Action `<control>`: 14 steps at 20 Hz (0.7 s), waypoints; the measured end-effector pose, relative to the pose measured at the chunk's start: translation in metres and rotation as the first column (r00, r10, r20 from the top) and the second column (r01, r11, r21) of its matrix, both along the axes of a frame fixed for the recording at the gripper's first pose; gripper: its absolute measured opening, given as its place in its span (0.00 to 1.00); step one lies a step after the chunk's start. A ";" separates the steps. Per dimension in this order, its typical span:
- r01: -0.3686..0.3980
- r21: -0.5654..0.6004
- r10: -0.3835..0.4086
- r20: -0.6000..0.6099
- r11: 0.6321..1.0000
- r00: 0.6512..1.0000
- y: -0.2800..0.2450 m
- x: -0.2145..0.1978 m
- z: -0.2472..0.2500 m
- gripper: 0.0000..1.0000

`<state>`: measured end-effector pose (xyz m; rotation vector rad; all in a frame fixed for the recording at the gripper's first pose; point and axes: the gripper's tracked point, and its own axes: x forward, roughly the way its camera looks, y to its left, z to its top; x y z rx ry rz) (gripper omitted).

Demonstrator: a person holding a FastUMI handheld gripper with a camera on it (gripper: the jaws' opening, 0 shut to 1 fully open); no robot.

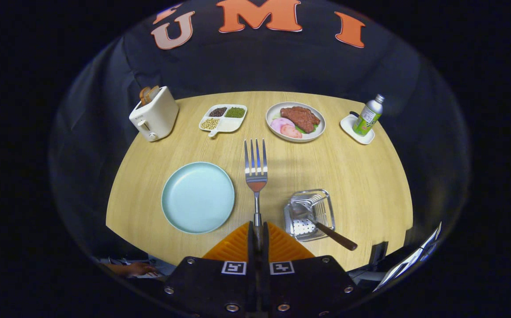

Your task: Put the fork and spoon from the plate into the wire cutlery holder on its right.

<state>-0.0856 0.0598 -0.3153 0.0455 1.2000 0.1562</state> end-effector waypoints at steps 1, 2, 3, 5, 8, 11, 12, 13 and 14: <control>-0.001 -0.014 0.000 -0.019 1.000 1.000 -0.014 -0.005 -0.002 0.05; 0.003 -0.021 -0.004 -0.031 1.000 1.000 -0.023 -0.008 -0.005 0.05; -0.001 -0.016 0.000 -0.056 1.000 0.998 -0.028 -0.013 -0.008 0.05; -0.031 0.003 0.031 -0.109 1.000 0.994 -0.034 -0.024 -0.014 0.05; -0.070 -0.010 0.068 -0.169 0.997 0.983 -0.049 -0.033 -0.025 0.05; -0.127 -0.010 0.121 -0.248 0.992 0.961 -0.057 -0.046 -0.037 0.05; -0.141 -0.017 0.131 -0.271 0.990 0.954 -0.060 -0.049 -0.042 0.05; -0.145 -0.023 0.131 -0.296 0.989 0.946 -0.063 -0.051 -0.046 0.05; -0.148 -0.021 0.133 -0.319 0.989 0.938 -0.063 -0.054 -0.050 0.05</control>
